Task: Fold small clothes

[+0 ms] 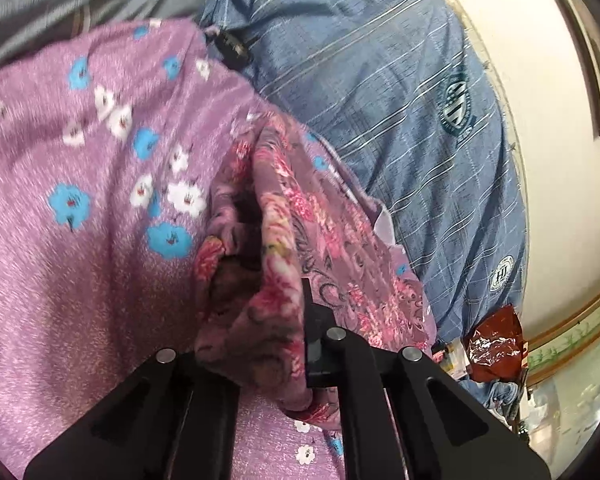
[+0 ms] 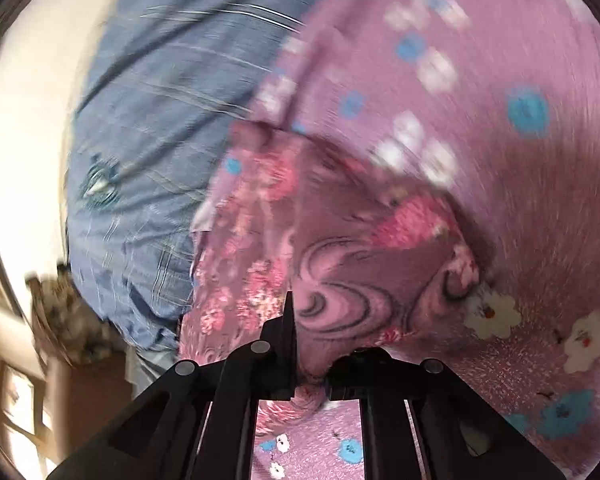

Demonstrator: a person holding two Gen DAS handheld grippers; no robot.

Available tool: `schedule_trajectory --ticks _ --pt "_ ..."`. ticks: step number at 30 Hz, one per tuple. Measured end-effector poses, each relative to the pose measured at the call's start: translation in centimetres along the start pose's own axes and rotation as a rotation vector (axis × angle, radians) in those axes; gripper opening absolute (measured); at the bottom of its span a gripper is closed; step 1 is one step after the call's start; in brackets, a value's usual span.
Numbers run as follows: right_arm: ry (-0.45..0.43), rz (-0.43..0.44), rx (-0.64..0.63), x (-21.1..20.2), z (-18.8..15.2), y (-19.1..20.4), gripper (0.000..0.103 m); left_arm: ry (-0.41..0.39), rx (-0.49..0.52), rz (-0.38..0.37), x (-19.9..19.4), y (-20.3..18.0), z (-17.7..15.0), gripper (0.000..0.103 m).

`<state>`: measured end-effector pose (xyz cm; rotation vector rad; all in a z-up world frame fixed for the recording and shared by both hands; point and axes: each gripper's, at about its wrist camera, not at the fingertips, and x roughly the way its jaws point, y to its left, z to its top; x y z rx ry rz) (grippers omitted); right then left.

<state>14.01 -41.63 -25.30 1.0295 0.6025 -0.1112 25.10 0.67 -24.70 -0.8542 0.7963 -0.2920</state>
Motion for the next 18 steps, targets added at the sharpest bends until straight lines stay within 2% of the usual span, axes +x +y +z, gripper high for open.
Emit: schedule_trajectory --ticks 4,8,10,12,13,15,17,18 --pt "-0.077 -0.007 -0.131 -3.2 -1.1 2.4 0.007 -0.023 -0.001 -0.049 -2.1 -0.4 0.4 0.004" --pt "-0.097 0.008 -0.187 -6.2 -2.0 3.7 0.006 -0.021 0.029 -0.073 -4.6 -0.7 0.0 0.004" --pt "-0.079 -0.014 -0.230 -6.8 -3.1 3.7 0.006 -0.009 0.032 -0.062 -5.2 -0.3 -0.2 0.004" --pt "-0.014 -0.057 -0.223 -6.0 -3.7 3.1 0.007 0.037 -0.001 -0.033 -4.6 1.0 -0.3 0.005" --pt "0.045 -0.077 -0.201 -5.1 -3.7 2.6 0.013 0.061 -0.025 -0.012 -4.1 1.8 -0.3 0.006" --pt "0.129 -0.116 -0.136 -4.1 -3.6 1.5 0.015 0.116 -0.065 0.033 -3.2 3.1 -0.4 0.008" --pt "0.170 -0.118 -0.094 -4.0 -3.6 1.1 0.029 0.153 -0.108 0.055 -2.2 4.1 -0.4 0.025" --pt "0.180 -0.113 -0.085 -4.2 -3.7 1.2 0.043 0.166 -0.131 0.044 -1.8 4.4 -0.4 0.034"
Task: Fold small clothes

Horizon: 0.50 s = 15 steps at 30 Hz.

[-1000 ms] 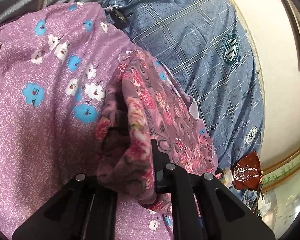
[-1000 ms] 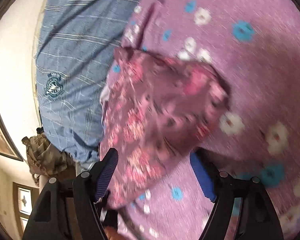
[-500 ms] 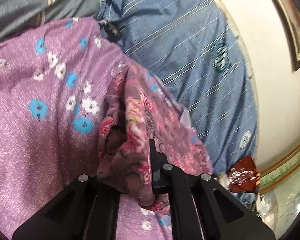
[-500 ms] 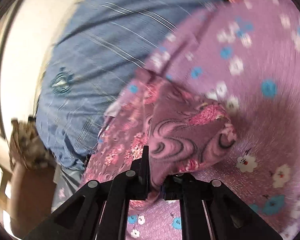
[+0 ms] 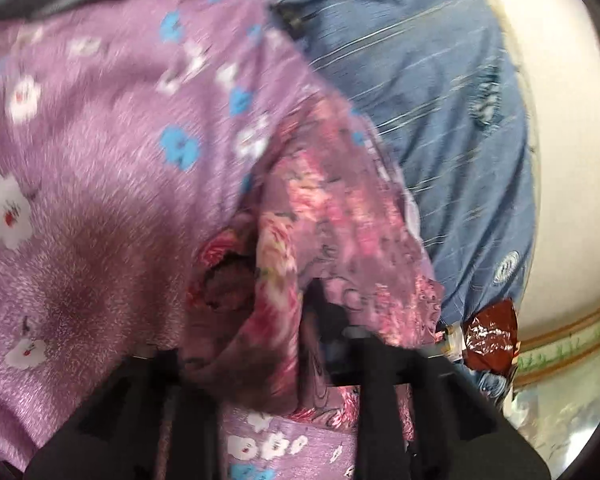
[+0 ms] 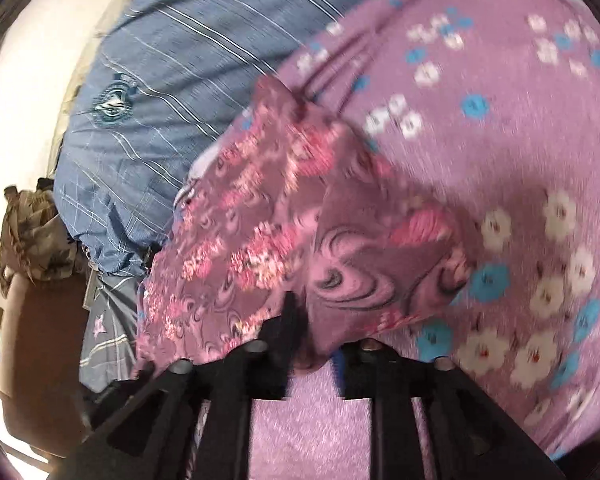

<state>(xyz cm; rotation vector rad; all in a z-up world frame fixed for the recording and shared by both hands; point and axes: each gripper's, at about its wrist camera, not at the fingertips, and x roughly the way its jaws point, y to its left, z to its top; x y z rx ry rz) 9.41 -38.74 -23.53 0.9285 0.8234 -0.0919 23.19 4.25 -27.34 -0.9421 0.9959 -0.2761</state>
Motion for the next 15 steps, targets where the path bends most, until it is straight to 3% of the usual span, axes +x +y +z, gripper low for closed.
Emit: schedule_trajectory --ticks 1,5,7,8,11,14,15 --pt "0.010 0.005 -0.003 -0.3 -0.3 0.2 0.051 -0.003 -0.008 -0.012 0.0 0.0 0.0 0.034" --pt "0.083 -0.017 -0.103 -1.8 -2.0 2.2 0.051 -0.043 0.060 -0.003 -0.6 -1.1 -0.2 0.032" --pt "0.098 0.013 -0.186 -2.7 -2.8 3.9 0.047 -0.072 0.107 0.001 -1.1 -1.9 -0.4 0.013" --pt "0.098 0.027 -0.219 -2.8 -3.0 4.6 0.046 -0.081 0.126 0.006 -1.2 -2.3 -0.3 0.012" --pt "0.063 0.045 -0.315 -1.6 -2.6 7.9 0.036 -0.109 0.159 0.021 -1.0 -3.1 -0.1 0.011" --pt "0.062 0.055 -0.359 1.8 -1.2 10.9 0.031 -0.098 0.131 0.022 -0.3 -2.7 0.2 0.013" --pt "0.062 0.055 -0.364 3.2 -0.5 11.8 0.029 -0.096 0.112 0.018 -0.1 -2.4 0.3 0.021"
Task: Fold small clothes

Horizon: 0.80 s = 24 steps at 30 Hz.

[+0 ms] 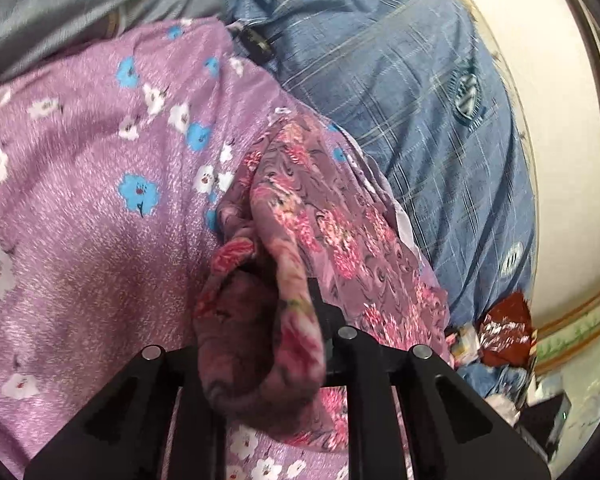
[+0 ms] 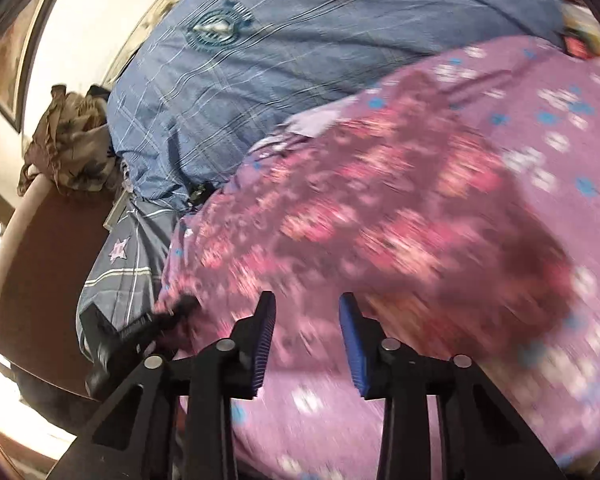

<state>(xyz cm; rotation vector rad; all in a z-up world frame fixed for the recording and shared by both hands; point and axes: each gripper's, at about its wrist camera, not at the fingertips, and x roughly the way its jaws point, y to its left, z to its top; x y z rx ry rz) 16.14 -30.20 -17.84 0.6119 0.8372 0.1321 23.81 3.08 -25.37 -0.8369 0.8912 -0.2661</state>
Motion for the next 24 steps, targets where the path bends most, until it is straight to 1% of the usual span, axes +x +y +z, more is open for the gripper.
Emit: schedule_trajectory --ticks 1,3,4,5,7,8,9,10,11,12,14,16,18,19,20,22,24 --pt "-0.002 -0.005 -0.001 1.4 1.0 0.5 0.029 0.006 -0.018 -0.005 0.4 0.2 0.1 0.033" --pt "-0.021 -0.007 -0.002 3.6 2.7 1.1 0.028 0.007 -0.030 -0.007 0.9 0.4 0.2 0.034" --pt "-0.030 -0.004 0.003 4.8 3.5 1.2 0.028 0.002 -0.018 -0.001 1.2 0.3 0.4 0.034" --pt "-0.033 0.001 0.007 5.4 3.9 1.2 0.028 0.000 -0.008 0.005 1.2 0.2 0.3 0.032" --pt "-0.028 0.026 0.034 7.4 4.5 0.6 0.028 -0.013 0.023 0.018 1.3 -0.2 0.3 0.017" --pt "0.000 0.039 0.051 8.5 4.6 0.3 0.028 -0.019 0.039 0.021 1.3 -0.4 0.3 0.016" --pt "0.046 0.041 0.066 10.0 4.5 -0.2 0.028 -0.029 0.060 0.028 1.2 -0.8 0.3 0.014" --pt "0.098 0.022 0.076 11.5 4.3 -0.6 0.027 -0.040 0.080 0.030 1.2 -1.1 0.2 0.013" --pt "0.129 0.019 0.084 12.9 4.1 -1.0 0.025 -0.049 0.094 0.028 1.0 -1.4 0.2 0.012" --pt "0.108 0.032 0.089 12.8 4.1 -1.2 0.022 -0.061 0.107 0.021 0.8 -1.7 0.3 0.011" --pt "0.128 0.047 0.108 12.5 4.3 -1.4 0.022 -0.086 0.145 -0.005 0.2 -2.6 0.3 0.011" --pt "0.134 0.066 0.123 11.9 4.3 -1.7 0.022 -0.114 0.225 -0.008 -0.5 -4.3 0.0 0.011" --pt "0.132 0.095 0.147 11.1 4.1 -2.2 0.023 -0.124 0.286 -0.033 -1.0 -5.9 -0.5 0.011" --pt "0.130 0.110 0.151 10.5 4.1 -2.5 0.026 -0.125 0.342 -0.052 -1.5 -7.2 -1.0 0.009" --pt "0.124 0.121 0.149 9.8 4.1 -2.7 0.028 -0.126 0.379 -0.051 -1.7 -8.0 -1.3 0.009" --pt "0.109 0.119 0.135 8.5 4.3 -3.3 0.028 -0.138 0.498 -0.037 -2.1 -10.8 -2.7 0.009" --pt "0.095 0.149 0.157 7.1 4.6 -4.7 0.028 -0.122 0.544 -0.059 -1.9 -12.9 -3.8 0.009"
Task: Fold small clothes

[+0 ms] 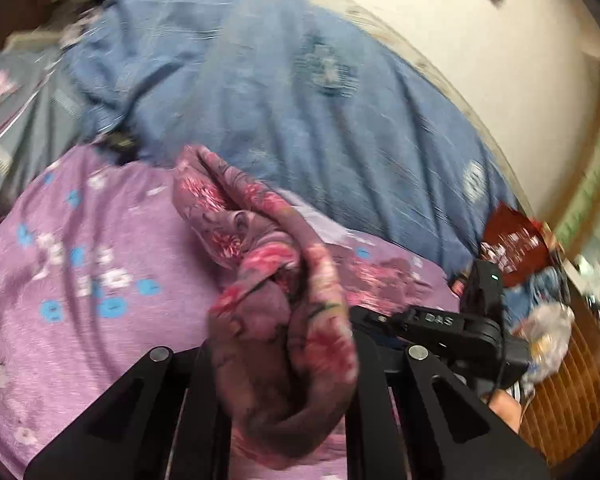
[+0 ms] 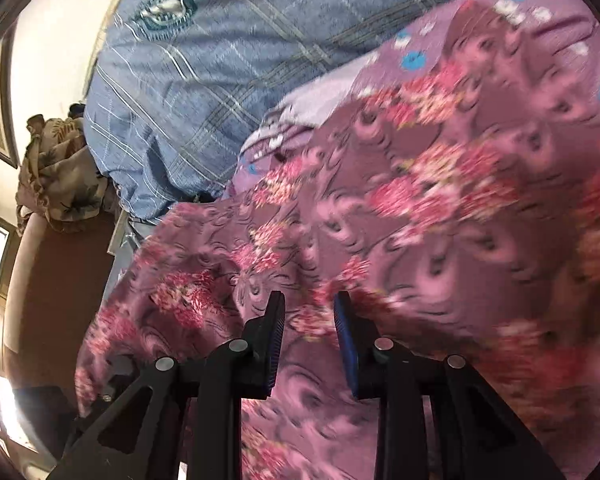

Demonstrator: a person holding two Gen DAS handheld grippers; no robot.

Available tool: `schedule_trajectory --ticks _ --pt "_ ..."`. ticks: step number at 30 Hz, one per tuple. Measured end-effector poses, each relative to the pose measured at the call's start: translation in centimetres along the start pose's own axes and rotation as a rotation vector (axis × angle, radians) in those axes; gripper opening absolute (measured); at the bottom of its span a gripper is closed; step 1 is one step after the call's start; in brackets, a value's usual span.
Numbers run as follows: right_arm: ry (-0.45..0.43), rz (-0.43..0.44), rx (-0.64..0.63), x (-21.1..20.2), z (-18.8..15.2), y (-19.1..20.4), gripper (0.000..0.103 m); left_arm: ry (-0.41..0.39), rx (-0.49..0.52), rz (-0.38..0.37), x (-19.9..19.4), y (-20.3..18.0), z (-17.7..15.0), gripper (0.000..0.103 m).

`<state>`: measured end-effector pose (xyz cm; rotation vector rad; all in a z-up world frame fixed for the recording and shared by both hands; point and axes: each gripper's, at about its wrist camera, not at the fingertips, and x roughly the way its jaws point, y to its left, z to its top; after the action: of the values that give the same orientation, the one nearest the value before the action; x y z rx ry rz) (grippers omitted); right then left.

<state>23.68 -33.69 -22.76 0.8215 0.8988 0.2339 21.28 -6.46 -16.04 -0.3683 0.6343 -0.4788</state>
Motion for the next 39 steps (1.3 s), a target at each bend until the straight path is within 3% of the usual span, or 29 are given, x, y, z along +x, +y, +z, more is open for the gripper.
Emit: schedule_trajectory --ticks 7,11,13,14,15,18,19,22,25,29,30,31,32,33,34,37,39 --pt "-0.091 0.116 0.084 -5.7 2.3 -4.7 0.031 0.084 0.177 -0.043 3.3 -9.4 -0.7 0.009" --pt "-0.011 0.244 0.198 -6.2 3.9 -9.0 0.041 0.151 0.254 -0.068 7.1 -14.8 -2.4 0.009" --pt "0.004 0.314 0.270 -6.2 4.6 -11.3 0.054 0.220 0.265 -0.098 10.0 -16.8 -4.2 0.010" --pt "0.011 0.322 0.306 -6.1 5.0 -12.3 0.054 0.241 0.264 -0.102 10.5 -17.4 -4.9 0.011" --pt "0.017 0.308 0.341 -5.9 5.4 -13.3 0.054 0.261 0.264 -0.094 11.2 -17.7 -5.6 0.015" --pt "0.055 0.367 0.425 -4.5 5.6 -15.1 0.054 0.366 0.222 -0.128 12.0 -16.8 -6.5 0.051" --pt "0.057 0.377 0.433 -4.3 5.7 -15.1 0.057 0.393 0.198 -0.154 11.6 -16.2 -6.4 0.056" --pt "0.048 0.353 0.376 -4.4 6.0 -13.7 0.072 0.417 0.186 -0.217 9.8 -15.0 -5.8 0.063" --pt "0.044 0.285 0.308 -4.4 6.0 -11.8 0.076 0.396 0.234 -0.283 7.0 -14.3 -5.3 0.069" --pt "0.027 0.185 0.231 -4.3 5.5 -10.3 0.076 0.313 0.272 -0.240 5.4 -12.3 -5.2 0.072" --pt "0.018 0.163 0.211 -4.3 5.3 -9.9 0.074 0.309 0.258 -0.216 5.6 -11.5 -5.2 0.072" --pt "0.013 0.138 0.191 -4.2 5.0 -9.6 0.065 0.321 0.232 -0.206 6.0 -10.6 -5.2 0.072" --pt "0.014 0.106 0.157 -4.1 4.8 -9.0 0.055 0.333 0.212 -0.215 6.4 -9.9 -5.1 0.072" --pt "0.023 0.077 0.109 -3.8 4.6 -8.4 0.031 0.340 0.200 -0.224 6.7 -9.3 -5.2 0.072" --pt "0.019 0.050 0.075 -3.9 4.3 -8.2 0.024 0.342 0.200 -0.224 6.7 -8.8 -5.3 0.072" --pt "-0.047 -0.037 -0.020 -5.0 3.9 -5.6 0.014 0.336 0.260 -0.224 6.5 -9.1 -5.9 0.072" --pt "-0.114 -0.028 -0.058 -7.1 3.8 -4.1 0.013 0.329 0.288 -0.249 6.0 -9.2 -6.1 0.072"
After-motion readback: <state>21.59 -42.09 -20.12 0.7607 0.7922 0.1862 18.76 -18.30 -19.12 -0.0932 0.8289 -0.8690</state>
